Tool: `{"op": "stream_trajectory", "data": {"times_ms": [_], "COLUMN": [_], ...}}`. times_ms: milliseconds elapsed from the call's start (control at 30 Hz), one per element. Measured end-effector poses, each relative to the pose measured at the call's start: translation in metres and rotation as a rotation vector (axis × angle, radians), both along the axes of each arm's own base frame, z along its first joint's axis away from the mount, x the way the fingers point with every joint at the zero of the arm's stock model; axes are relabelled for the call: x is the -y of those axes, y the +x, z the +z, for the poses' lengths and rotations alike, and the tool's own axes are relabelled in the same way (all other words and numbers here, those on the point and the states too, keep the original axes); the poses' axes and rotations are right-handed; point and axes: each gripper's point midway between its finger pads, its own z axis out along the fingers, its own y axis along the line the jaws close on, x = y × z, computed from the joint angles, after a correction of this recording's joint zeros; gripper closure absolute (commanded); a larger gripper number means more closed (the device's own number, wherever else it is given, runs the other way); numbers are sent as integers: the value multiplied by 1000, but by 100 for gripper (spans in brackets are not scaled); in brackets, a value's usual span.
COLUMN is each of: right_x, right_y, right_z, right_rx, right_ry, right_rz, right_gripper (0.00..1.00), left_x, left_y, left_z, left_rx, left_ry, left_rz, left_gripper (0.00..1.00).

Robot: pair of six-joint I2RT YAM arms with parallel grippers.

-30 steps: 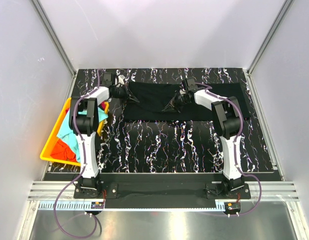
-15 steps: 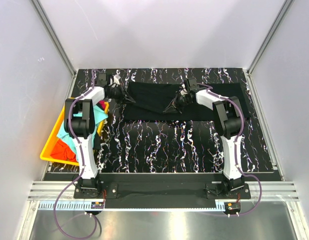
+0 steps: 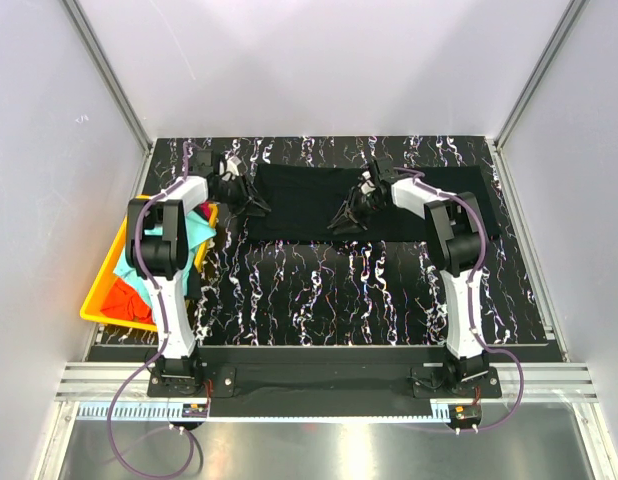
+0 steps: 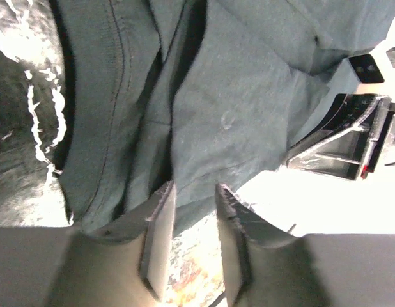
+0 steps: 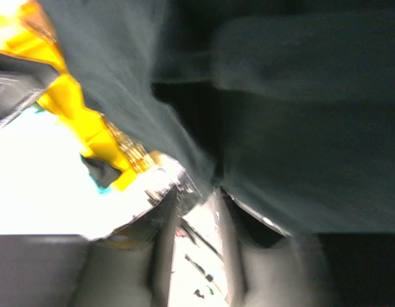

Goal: Fold and stack the t-shirts
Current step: Fold the tshirt

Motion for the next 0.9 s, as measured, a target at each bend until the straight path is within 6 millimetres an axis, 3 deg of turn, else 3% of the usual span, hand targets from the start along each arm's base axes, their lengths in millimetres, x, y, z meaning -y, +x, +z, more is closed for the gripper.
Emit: {"op": "stream_trajectory", "data": {"times_ms": [200,333,433,533,633,800,900], "right_x": [26,32,24,8,-5,-6,3], "right_y": [16,40,61,76,81,73,68], "right_z": [6,29,47,51,34,-12,-23], "right_rx": [50,113,167,185,147,35,2], "right_ry": [-82,-73,-47,-1,28,5,5], "right_rz": [-5,-27,-39,-38,-40,-61,-73], "right_gripper": [53,64,71,80,87,89,88], "left_x": [1,16,40,61,70,61,57], "left_y": [12,30,38,42,41,43,47], "left_z": [22,49,57,43,15,-27,-29], "left_rx": [71,160,203,187,128,45,34], "left_ry": [17,-21,-62,-95,-99,-75,-88], "left_rz": [-13,-32,-55,-67,-61,-19,-6], "left_gripper": [59,62,64,65,66,66,67]}}
